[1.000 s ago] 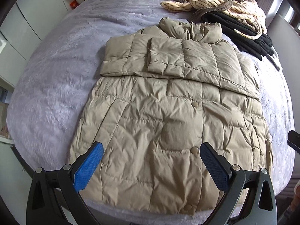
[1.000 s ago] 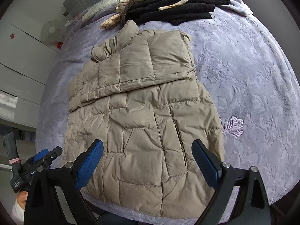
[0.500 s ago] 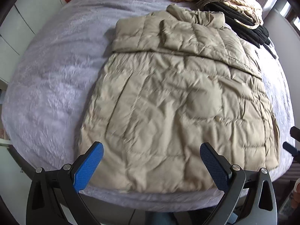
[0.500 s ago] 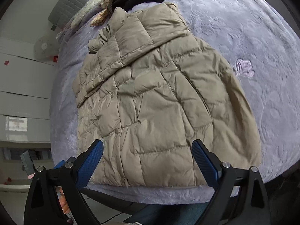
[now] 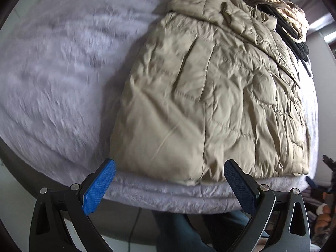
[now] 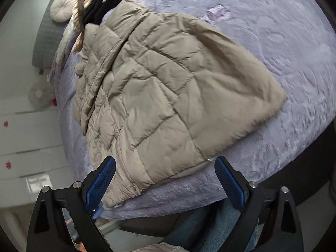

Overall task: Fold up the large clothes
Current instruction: 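Move both open grippers to the hem of the folded jacket, then close both grippers on the jacket hem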

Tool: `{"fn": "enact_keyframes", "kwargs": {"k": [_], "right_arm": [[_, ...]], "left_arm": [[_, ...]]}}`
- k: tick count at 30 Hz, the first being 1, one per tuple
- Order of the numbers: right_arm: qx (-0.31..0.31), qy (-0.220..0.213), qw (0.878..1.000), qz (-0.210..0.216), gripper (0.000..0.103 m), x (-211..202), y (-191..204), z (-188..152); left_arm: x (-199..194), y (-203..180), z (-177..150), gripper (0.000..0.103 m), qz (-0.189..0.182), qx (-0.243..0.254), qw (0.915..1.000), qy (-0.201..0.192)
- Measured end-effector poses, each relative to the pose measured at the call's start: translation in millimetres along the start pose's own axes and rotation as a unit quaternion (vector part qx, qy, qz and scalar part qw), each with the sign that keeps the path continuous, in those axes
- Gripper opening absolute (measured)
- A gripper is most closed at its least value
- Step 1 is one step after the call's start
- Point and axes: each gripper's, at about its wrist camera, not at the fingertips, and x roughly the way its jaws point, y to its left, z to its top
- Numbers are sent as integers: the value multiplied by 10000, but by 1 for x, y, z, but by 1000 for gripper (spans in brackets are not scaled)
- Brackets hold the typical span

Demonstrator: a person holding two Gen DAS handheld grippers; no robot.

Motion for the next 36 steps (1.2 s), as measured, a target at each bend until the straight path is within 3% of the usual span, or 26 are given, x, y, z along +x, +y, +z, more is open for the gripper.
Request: {"fn": "enact_keyframes", "kwargs": {"k": [3,8,15,21,23,24,25,26,27,28,31,36], "right_arm": [[271,-10,9995,128,95,2,-15,0],[668,-21,9976,165,86,7,-39,1],[1036,-174,9928,572,85,20,-57,9],[1317,-291,9871,862,85,32,-59,18],[1405,-315,9854,911,79,34,-60,20],[1434,-306,9848,928,76,35,-60,20],[1463,-286,9844,932,70,36,-61,21],[1494,-268,9842,909,56,36,-62,21],[1529,-244,9840,885,45,37,-63,22],[1545,-215,9836,906,19,38,-64,22],[1408,-175,9845,1027,10,34,-56,28],[511,-138,9932,1033,8,15,-8,54]], "left_arm": [[12,7,-6,103,-508,-185,9983,232],[38,9,-9,103,-1368,-456,9878,580],[50,-1,7,103,-1706,-635,9825,404],[55,-7,20,103,-1772,-536,9819,410],[55,-9,20,101,-1774,-478,9822,392],[54,-9,20,90,-1764,-466,9825,368],[54,-9,21,68,-1746,-452,9829,363],[55,-7,21,54,-1738,-459,9830,384],[56,-7,22,25,-1793,-488,9817,424],[57,-5,24,16,-1984,-563,9773,476],[36,-10,30,16,-2027,-507,9778,164],[-16,-23,59,16,-2169,-434,9742,-455]]}}
